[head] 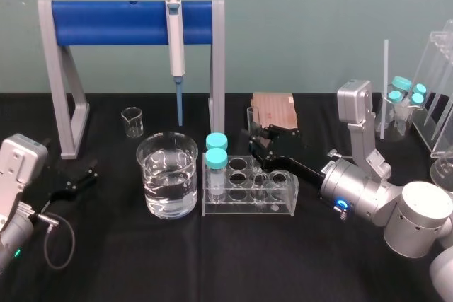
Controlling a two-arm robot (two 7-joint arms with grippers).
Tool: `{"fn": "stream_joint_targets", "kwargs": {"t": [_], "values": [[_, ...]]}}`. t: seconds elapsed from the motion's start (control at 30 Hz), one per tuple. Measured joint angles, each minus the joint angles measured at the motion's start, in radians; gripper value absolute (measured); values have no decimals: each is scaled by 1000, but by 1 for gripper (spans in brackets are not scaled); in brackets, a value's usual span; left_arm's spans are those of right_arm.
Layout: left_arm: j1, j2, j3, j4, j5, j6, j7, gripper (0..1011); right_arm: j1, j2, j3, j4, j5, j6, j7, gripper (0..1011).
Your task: Hold the test tube with one hand and immerse one end into the beaker, then return it to the test tube rack.
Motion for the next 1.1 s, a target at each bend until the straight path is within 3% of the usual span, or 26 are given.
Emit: {"fn": "stream_joint_targets", "kwargs": {"t": [0.97, 1.1], "values": [[0, 0, 0, 0, 0, 0, 0, 1000, -4, -1, -1, -3, -13, 5, -6, 225], [0, 0, 0, 0, 0, 0, 0, 1000, -4, -1, -1, -3, -12, 4, -6, 283]]}}
